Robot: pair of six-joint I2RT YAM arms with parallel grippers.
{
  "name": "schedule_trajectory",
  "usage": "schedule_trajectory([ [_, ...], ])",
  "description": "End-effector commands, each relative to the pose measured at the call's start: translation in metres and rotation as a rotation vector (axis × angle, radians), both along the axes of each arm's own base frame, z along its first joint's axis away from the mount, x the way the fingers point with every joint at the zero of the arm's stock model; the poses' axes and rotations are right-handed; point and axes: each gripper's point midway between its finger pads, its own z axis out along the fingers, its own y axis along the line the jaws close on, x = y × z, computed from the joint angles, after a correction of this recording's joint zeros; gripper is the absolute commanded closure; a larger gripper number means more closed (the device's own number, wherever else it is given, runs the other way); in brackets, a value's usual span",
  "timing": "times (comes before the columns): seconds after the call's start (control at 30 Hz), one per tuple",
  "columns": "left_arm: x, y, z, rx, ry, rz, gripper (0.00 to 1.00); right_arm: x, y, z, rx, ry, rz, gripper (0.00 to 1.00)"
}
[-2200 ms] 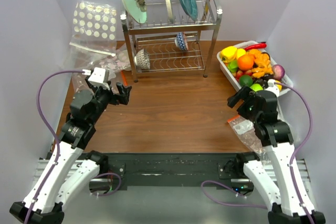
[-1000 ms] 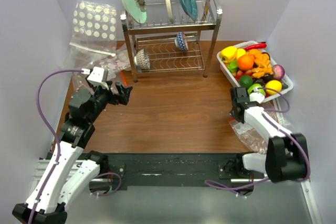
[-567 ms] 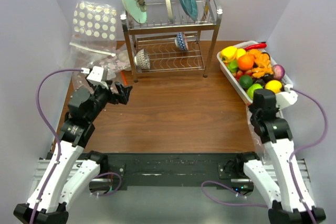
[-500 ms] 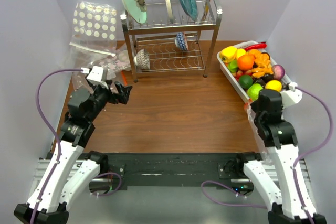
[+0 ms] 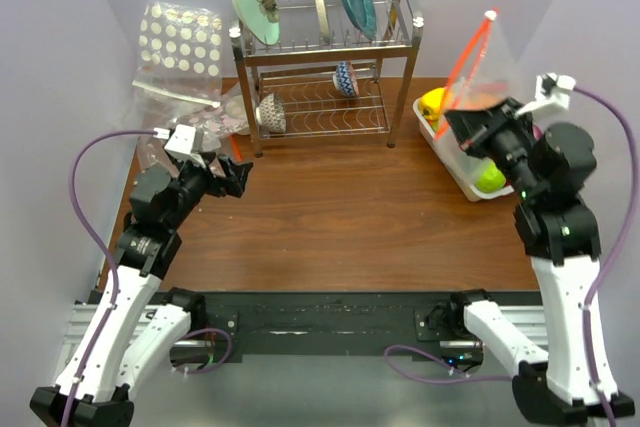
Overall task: Place the food in the zip-top bag and seal the zipper
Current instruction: Pick up the zipper food storage bag at the corner of the board.
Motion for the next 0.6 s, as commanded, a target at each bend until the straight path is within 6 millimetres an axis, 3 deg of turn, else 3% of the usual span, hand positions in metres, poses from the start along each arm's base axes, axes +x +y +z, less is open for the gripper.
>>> schedule_trajectory([
  [0.0, 0.010, -0.004, 0.006, -0.164, 0.034, 0.042, 0.00, 0.012, 0.072, 0.004, 0.094, 0.011, 0.403, 1.00],
  [0.1, 0.010, -0.024, 0.006, -0.250, 0.071, -0.046, 0.00, 0.010, 0.103, -0.014, 0.019, 0.016, 0.507, 1.00],
  [0.13, 0.009, -0.035, 0.006, -0.285, 0.092, -0.102, 0.00, 0.006, 0.121, -0.029, -0.004, 0.055, 0.562, 1.00],
  [0.2, 0.009, -0.044, 0.005, -0.315, 0.117, -0.150, 0.00, 0.005, 0.135, -0.046, -0.037, 0.091, 0.609, 1.00],
  [0.37, 0.010, -0.065, -0.001, -0.359, 0.169, -0.258, 0.00, -0.004, 0.182, -0.114, -0.072, 0.246, 0.763, 1.00],
  [0.43, 0.013, -0.068, -0.010, -0.362, 0.205, -0.266, 0.00, -0.015, 0.196, -0.137, -0.100, 0.279, 0.816, 1.00],
  [0.57, 0.012, -0.075, -0.022, -0.405, 0.258, -0.290, 0.00, -0.025, 0.205, -0.175, -0.140, 0.317, 0.842, 1.00],
])
